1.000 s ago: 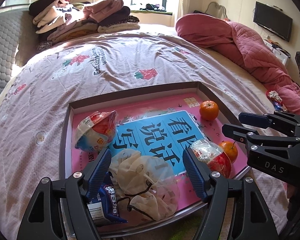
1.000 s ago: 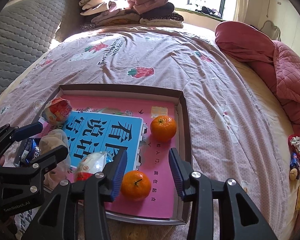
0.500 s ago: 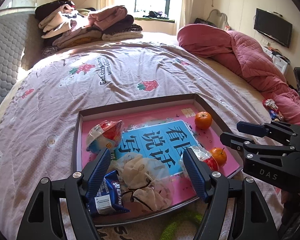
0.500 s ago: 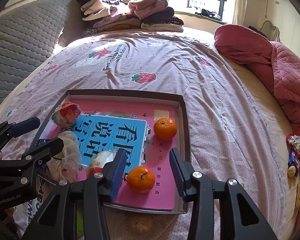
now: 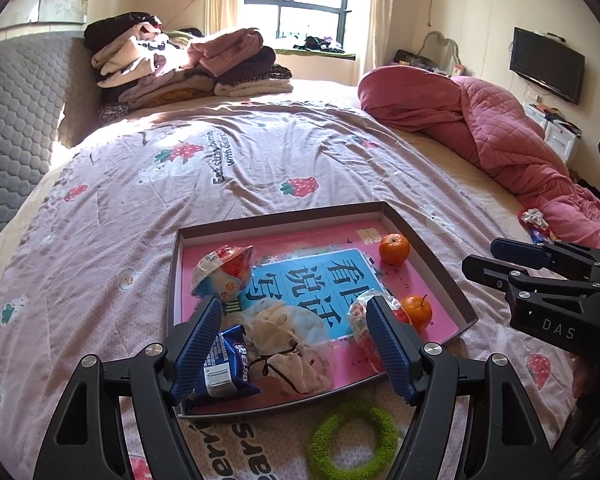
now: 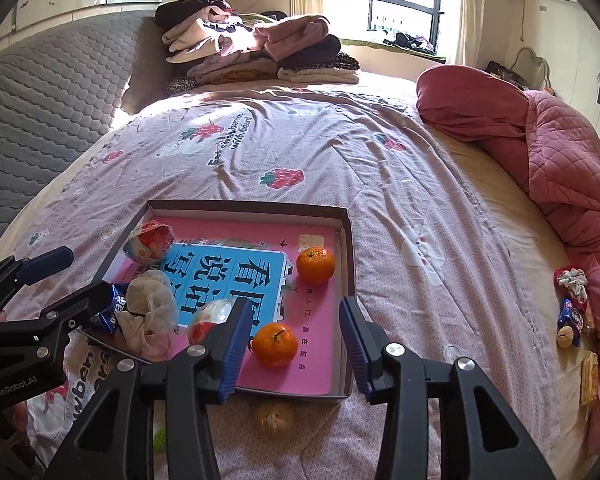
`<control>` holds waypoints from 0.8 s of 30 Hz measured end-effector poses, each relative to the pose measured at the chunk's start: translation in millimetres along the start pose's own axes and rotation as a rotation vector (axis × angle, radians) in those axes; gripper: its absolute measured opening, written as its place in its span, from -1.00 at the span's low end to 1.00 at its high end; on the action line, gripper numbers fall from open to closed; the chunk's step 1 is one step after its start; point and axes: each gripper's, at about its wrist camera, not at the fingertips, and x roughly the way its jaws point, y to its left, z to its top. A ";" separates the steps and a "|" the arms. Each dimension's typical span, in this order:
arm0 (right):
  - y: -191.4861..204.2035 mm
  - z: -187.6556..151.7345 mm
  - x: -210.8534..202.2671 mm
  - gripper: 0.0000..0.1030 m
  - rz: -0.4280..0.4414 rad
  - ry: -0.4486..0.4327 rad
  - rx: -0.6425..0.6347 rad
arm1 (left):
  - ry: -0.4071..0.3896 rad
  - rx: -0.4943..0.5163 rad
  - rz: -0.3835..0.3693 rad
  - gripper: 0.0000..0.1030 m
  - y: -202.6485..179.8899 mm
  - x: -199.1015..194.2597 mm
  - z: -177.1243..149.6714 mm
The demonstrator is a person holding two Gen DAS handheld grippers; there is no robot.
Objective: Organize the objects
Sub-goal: 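Lower the tangerine into the tray and open the right gripper, then pull both grippers back from the tray toward the bedspread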
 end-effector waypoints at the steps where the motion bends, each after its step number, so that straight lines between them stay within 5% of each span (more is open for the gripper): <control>1: -0.1 -0.9 -2.8 -0.12 0.000 -0.003 0.000 | -0.001 0.001 -0.001 0.47 -0.5 -2.4 -0.2; 24: 6.4 -23.2 -49.9 -0.12 0.009 -0.053 0.022 | -0.082 -0.002 0.028 0.47 -10.5 -63.2 -20.2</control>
